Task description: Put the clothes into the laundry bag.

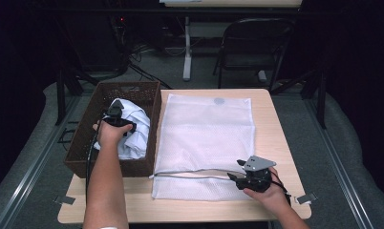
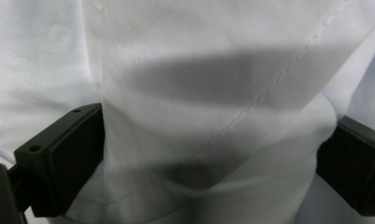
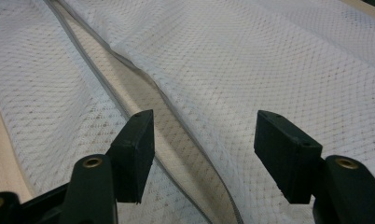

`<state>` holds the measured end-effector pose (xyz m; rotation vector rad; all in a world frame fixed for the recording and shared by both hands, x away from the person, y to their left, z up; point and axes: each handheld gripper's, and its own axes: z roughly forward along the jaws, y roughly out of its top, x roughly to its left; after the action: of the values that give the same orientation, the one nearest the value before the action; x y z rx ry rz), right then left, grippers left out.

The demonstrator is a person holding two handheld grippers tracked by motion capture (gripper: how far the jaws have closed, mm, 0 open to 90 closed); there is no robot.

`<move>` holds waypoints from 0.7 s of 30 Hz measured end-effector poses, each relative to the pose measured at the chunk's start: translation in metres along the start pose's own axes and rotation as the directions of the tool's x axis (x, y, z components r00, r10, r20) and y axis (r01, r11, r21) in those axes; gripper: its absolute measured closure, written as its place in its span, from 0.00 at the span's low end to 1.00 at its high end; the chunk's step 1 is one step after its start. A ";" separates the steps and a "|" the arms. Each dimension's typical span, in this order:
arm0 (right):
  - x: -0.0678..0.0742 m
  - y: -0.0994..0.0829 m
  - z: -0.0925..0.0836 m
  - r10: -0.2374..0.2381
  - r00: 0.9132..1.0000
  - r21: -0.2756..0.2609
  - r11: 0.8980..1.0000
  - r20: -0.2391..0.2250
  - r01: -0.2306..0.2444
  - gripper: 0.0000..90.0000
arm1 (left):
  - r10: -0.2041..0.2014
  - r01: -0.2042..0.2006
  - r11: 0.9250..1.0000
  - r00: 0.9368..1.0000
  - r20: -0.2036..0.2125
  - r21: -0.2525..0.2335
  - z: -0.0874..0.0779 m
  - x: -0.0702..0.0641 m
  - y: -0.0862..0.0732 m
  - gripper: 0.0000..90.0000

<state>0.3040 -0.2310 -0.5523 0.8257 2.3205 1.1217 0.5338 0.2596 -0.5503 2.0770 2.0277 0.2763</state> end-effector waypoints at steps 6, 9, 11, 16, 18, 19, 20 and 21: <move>0.001 0.000 0.000 -0.010 1.000 -0.005 1.000 -0.003 0.010 0.42 | -0.007 0.007 1.000 1.000 0.004 -0.013 -0.003 0.002 -0.002 0.10; 0.002 0.001 -0.001 -0.013 1.000 -0.011 1.000 -0.002 0.013 0.42 | -0.013 0.013 1.000 1.000 0.003 -0.017 -0.006 0.005 -0.002 0.19; 0.002 0.001 -0.001 -0.015 1.000 -0.009 1.000 -0.002 0.015 0.42 | -0.012 0.012 0.999 1.000 0.010 -0.031 -0.007 0.006 -0.002 0.27; 0.001 0.000 -0.001 -0.016 1.000 -0.008 1.000 -0.001 0.016 0.42 | -0.014 0.015 0.999 1.000 0.022 -0.037 -0.010 0.011 -0.003 0.39; 0.002 0.000 -0.001 -0.017 1.000 -0.009 1.000 -0.002 0.017 0.42 | -0.017 0.018 0.999 0.999 0.030 -0.041 -0.011 0.014 -0.004 0.44; 0.002 0.000 -0.001 -0.018 1.000 -0.008 1.000 -0.002 0.018 0.42 | -0.011 0.013 0.999 0.999 0.033 -0.039 -0.012 0.016 -0.004 0.47; 0.002 0.000 -0.001 -0.019 1.000 -0.008 1.000 -0.002 0.019 0.42 | -0.011 0.013 0.999 0.999 0.036 -0.044 -0.012 0.017 -0.004 0.49; 0.002 0.000 0.000 -0.019 1.000 -0.007 1.000 -0.002 0.019 0.42 | -0.005 0.007 0.999 0.999 0.038 -0.045 -0.013 0.019 -0.004 0.52</move>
<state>0.3028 -0.2300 -0.5520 0.7988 2.3198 1.1222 0.5265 0.2793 -0.5398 2.0339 1.9874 0.2770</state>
